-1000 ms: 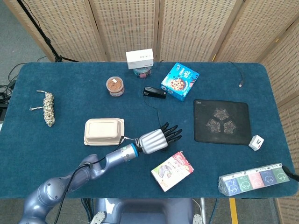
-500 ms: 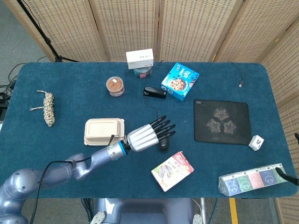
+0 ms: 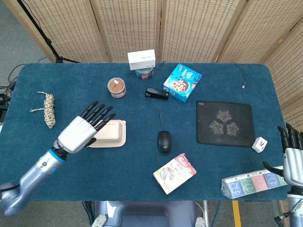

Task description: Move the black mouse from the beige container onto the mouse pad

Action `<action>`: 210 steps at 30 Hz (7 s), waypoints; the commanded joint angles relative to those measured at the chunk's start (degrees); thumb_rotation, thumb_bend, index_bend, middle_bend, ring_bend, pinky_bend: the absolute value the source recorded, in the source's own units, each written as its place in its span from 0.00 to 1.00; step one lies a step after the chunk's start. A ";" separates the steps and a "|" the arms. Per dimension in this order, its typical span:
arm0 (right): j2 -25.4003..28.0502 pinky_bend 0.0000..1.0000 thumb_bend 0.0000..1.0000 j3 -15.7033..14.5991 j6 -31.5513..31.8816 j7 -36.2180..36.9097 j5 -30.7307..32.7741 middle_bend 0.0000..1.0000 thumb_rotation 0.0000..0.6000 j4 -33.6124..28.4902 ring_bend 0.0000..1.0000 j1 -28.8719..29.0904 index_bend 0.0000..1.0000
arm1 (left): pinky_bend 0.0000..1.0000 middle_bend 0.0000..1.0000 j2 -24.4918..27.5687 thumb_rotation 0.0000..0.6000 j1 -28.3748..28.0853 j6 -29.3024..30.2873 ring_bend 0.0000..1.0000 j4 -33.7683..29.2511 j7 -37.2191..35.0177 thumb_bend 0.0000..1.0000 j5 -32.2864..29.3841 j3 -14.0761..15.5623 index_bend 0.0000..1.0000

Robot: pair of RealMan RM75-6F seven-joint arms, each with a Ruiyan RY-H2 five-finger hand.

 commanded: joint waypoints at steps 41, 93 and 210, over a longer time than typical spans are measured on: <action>-56.49 0.00 0.00 7.03 1.97 -36.85 24.44 0.00 1.00 16.41 0.00 36.20 0.00 | 0.00 0.00 7.10 1.00 23.53 15.59 0.00 7.59 -30.21 0.13 1.65 -0.06 0.00; -61.73 0.00 0.00 13.57 -5.46 -36.37 30.15 0.00 1.00 34.95 0.00 35.30 0.00 | 0.00 0.00 6.94 1.00 25.07 11.12 0.00 7.02 -28.68 0.13 2.28 -3.47 0.00; -58.97 0.11 0.29 30.96 -12.82 -23.60 48.30 0.50 1.00 73.20 0.37 42.34 0.44 | 0.00 0.00 8.39 1.00 24.62 4.37 0.00 7.43 -30.77 0.13 -2.03 -5.26 0.00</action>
